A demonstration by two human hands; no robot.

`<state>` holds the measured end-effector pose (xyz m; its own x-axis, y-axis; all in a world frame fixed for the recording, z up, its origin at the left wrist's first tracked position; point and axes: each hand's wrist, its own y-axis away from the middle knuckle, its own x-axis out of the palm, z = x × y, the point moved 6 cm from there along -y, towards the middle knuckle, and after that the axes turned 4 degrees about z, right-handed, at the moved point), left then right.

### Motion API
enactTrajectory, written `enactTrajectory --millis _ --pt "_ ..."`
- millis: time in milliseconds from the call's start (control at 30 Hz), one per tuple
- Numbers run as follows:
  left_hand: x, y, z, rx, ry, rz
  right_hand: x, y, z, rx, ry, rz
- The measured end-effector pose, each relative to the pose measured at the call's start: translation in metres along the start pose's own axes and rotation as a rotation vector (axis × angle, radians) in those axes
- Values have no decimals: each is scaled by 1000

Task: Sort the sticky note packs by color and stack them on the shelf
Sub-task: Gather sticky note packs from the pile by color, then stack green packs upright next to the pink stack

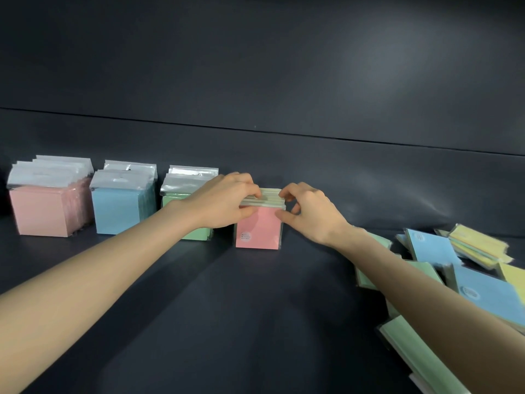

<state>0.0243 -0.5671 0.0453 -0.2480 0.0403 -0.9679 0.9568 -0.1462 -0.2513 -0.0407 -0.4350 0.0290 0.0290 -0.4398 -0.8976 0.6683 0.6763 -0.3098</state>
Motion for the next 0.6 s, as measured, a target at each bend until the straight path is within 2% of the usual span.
enactTrajectory --millis 367,600 --pt "-6 -1 -6 24 5 -56 -12 3 -8 14 -23 -31" --pt "-9 -9 -47 63 39 -123 -38 22 -41 75 1 -64"
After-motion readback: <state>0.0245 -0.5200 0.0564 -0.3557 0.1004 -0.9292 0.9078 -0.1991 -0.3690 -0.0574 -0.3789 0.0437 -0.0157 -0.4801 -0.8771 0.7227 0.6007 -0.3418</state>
